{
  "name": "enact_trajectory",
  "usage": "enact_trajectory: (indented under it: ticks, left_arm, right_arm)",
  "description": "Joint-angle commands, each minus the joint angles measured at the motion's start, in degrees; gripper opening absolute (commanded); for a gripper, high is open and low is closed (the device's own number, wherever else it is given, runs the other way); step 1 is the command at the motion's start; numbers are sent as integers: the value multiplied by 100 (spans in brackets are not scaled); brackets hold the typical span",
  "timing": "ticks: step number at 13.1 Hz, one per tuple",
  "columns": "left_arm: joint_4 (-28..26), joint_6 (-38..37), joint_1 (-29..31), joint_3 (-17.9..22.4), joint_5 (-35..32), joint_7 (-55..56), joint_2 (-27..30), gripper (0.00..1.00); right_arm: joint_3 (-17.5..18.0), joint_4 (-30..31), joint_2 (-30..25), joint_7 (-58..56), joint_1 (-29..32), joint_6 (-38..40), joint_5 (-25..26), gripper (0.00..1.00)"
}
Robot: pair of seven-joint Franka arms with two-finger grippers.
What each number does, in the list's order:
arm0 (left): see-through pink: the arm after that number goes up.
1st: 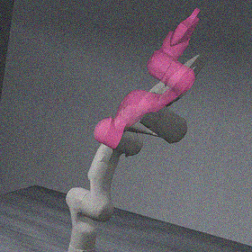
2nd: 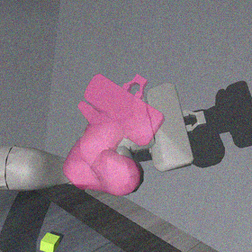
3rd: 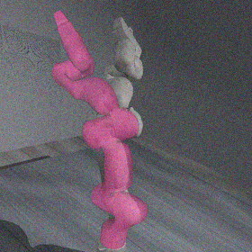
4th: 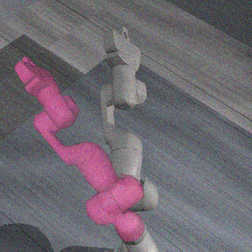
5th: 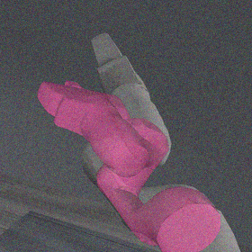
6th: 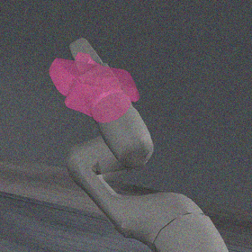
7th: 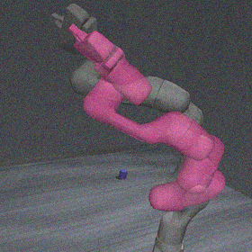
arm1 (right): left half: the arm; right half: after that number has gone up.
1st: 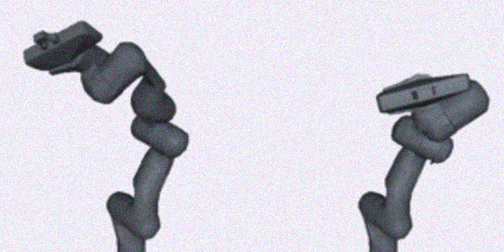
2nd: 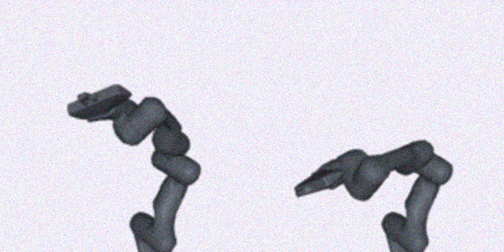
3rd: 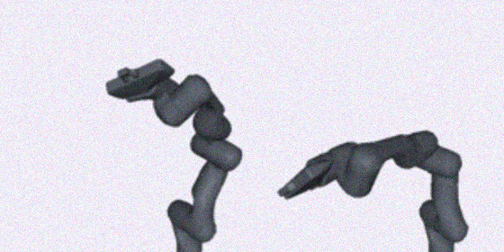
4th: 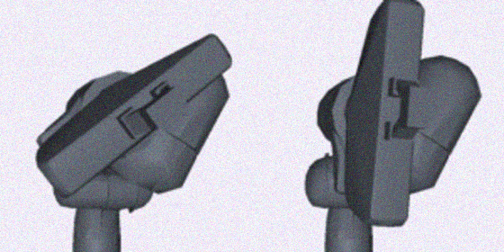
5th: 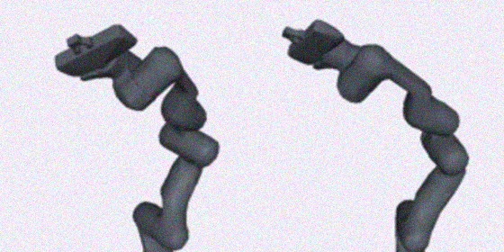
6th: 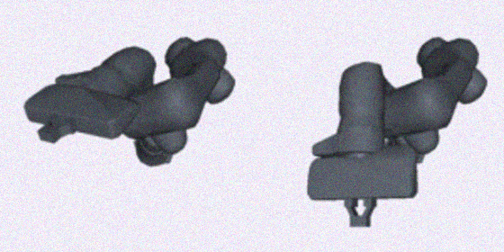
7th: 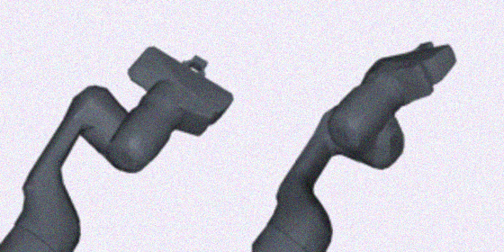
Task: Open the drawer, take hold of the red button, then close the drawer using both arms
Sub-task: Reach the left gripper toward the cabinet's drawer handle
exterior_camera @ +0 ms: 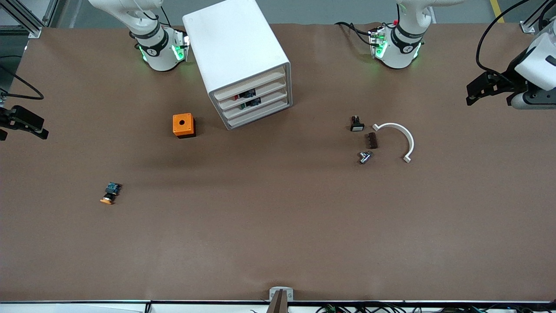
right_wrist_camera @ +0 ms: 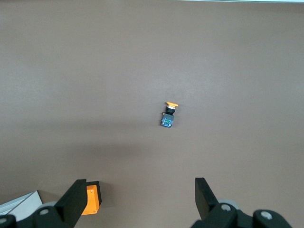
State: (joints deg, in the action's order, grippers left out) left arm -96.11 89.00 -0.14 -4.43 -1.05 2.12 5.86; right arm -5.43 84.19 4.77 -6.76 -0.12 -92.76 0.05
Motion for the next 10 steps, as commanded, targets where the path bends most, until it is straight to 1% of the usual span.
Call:
enact_trajectory:
  ticks: [1, 5, 10]
  left_arm:
    - [110, -216, 23, -6, -18, -18, -41, 100]
    - [128, -217, 49, 12, -9, 16, -68, 100]
    - [128, -199, 49, 38, -18, 78, -690, 100]
  right_arm:
    - [16, 124, -107, 34, 20, -49, 30, 100]
    - [16, 115, -107, 25, 12, -41, 30, 100]
    - [16, 115, -107, -54, 12, -23, 39, 100]
